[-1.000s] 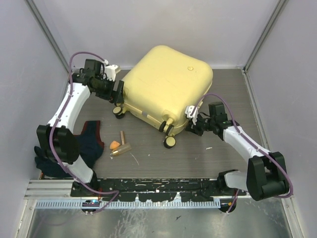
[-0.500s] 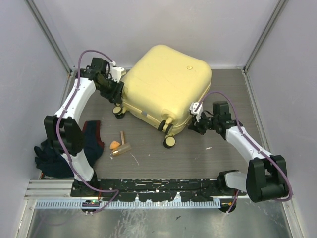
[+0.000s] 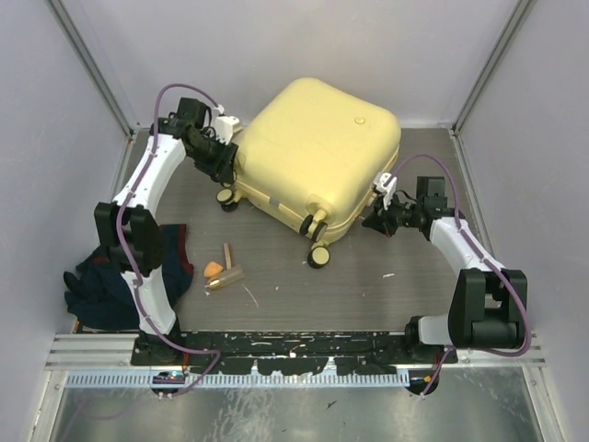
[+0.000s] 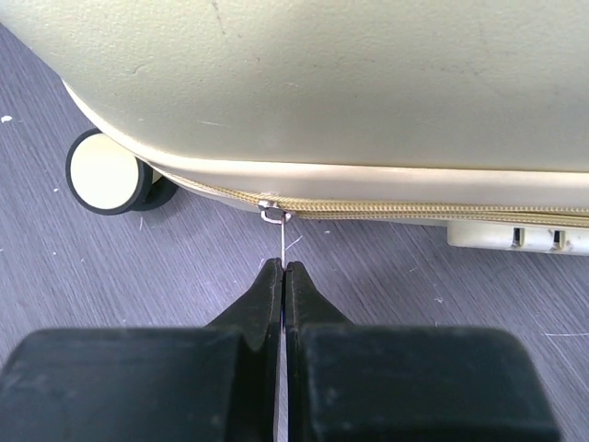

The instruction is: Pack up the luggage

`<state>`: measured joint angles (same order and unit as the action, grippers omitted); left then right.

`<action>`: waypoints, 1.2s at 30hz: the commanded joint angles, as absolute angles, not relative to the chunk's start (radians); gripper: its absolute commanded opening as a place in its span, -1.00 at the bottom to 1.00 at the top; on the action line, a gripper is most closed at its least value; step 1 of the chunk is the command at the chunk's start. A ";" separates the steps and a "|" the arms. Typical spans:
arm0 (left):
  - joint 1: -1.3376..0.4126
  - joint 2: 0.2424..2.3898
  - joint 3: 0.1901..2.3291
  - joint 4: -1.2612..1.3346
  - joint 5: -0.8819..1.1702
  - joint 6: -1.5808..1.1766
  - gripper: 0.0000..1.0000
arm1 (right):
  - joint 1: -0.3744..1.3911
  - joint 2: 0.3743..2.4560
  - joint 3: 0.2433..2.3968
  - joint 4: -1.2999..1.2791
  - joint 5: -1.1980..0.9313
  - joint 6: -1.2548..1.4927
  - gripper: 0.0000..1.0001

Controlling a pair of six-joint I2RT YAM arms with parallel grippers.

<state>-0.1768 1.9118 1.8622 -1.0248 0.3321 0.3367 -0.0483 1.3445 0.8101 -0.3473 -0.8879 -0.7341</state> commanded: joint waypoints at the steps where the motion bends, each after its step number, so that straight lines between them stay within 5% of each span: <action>1: -0.175 2.001 1.939 -0.878 0.292 0.421 -1.00 | -0.022 1.324 0.827 -0.210 -0.827 -0.654 -0.99; 5: -0.188 2.057 2.024 -0.889 0.295 0.416 -0.95 | 0.068 1.282 0.761 -0.086 -0.752 -0.543 -0.99; 13: -0.118 1.828 1.951 -0.923 0.338 0.402 0.64 | 0.230 1.191 0.667 0.099 -0.582 -0.318 -0.99; 15: -0.112 1.741 1.894 -0.919 0.351 0.428 0.88 | 0.271 1.192 0.650 0.132 -0.543 -0.284 -0.99; 27: -0.356 1.398 1.544 -0.987 0.484 0.392 0.98 | 0.462 1.241 0.685 0.229 -0.439 -0.151 -0.99; 36: -0.593 1.468 1.527 -0.921 0.332 0.289 0.93 | 0.467 1.275 0.687 0.254 -0.372 -0.082 -0.99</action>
<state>-0.5488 1.4525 1.4948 -0.9958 0.3958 0.3508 0.4519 1.2781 0.6430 0.1123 -0.3820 -0.1337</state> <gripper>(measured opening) 0.973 0.043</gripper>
